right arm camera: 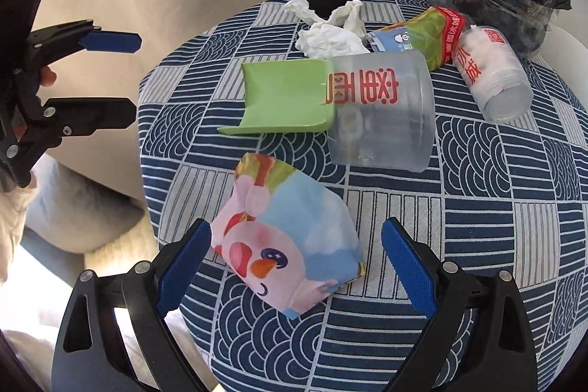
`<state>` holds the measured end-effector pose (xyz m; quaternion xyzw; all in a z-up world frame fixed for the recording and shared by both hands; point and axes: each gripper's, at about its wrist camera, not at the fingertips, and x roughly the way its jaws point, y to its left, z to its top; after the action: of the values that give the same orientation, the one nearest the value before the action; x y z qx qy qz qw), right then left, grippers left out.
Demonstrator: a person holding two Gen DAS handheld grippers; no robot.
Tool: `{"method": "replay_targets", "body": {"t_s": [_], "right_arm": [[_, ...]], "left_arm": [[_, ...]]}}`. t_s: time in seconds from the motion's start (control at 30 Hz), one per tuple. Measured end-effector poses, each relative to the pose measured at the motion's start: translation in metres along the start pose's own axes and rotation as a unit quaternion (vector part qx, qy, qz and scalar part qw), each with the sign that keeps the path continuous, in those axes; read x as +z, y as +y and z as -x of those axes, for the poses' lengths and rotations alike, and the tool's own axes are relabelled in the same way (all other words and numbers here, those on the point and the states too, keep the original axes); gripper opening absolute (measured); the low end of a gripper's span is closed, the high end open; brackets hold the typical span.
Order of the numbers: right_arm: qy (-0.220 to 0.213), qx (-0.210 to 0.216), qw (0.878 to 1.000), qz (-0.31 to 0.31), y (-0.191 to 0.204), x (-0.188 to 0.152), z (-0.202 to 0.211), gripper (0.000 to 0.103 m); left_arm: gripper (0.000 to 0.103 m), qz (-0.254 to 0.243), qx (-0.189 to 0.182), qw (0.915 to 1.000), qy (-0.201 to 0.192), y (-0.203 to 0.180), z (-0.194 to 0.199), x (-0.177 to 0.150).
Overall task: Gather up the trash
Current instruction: 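Grasp the pink cartoon snack wrapper with the right tool, then grasp the flat green lid with the left tool while the right tool holds the wrapper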
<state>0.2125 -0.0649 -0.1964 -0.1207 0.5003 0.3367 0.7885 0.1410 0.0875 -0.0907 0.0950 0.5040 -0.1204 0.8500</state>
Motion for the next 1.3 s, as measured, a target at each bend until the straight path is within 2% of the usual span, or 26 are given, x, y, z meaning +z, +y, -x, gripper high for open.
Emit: {"method": "replay_targets", "body": {"t_s": [0.13, 0.2, 0.27, 0.3, 0.47, 0.57, 0.7, 0.97, 1.23, 1.3], "right_arm": [[0.021, -0.011, 1.000, 0.011, 0.005, 0.000, -0.020, 0.087], [0.014, -0.031, 0.999, 0.025, 0.010, 0.000, -0.022, 0.062], [0.008, -0.012, 0.999, 0.029, 0.012, -0.001, -0.020, 0.053], [0.006, 0.001, 1.000, 0.026, 0.013, -0.001, -0.019, 0.052], [-0.001, 0.020, 1.000, 0.013, 0.012, -0.006, -0.005, 0.051], [-0.013, 0.014, 1.000, 0.000, 0.004, -0.009, 0.010, 0.051], [-0.032, -0.004, 0.999, -0.023, -0.010, -0.013, 0.033, 0.051], [-0.047, -0.037, 0.995, -0.076, -0.042, -0.030, 0.066, 0.052], [-0.069, -0.058, 0.990, -0.111, -0.062, -0.045, 0.089, 0.052], [-0.073, -0.061, 0.988, -0.122, -0.065, -0.046, 0.092, 0.052]], "left_arm": [[0.097, 0.005, 0.003, 1.0000, 0.005, 0.004, 0.001, -0.010], [0.097, 0.005, 0.007, 0.9999, 0.011, 0.005, -0.001, -0.014], [0.097, 0.005, 0.008, 0.9998, 0.016, 0.006, -0.003, -0.016], [0.097, 0.005, 0.007, 0.9998, 0.016, 0.007, -0.004, -0.017], [0.097, 0.005, -0.004, 0.9999, 0.016, 0.006, -0.012, -0.012], [0.097, 0.002, -0.011, 0.9999, 0.013, 0.004, -0.018, -0.004], [0.097, -0.011, -0.023, 0.9996, 0.008, 0.000, -0.028, 0.008], [0.097, -0.054, -0.055, 0.9966, 0.031, -0.014, -0.057, 0.024], [0.097, -0.087, -0.056, 0.9935, 0.049, -0.021, -0.084, 0.038], [0.097, -0.101, -0.046, 0.9924, 0.054, -0.025, -0.092, 0.041]]}}
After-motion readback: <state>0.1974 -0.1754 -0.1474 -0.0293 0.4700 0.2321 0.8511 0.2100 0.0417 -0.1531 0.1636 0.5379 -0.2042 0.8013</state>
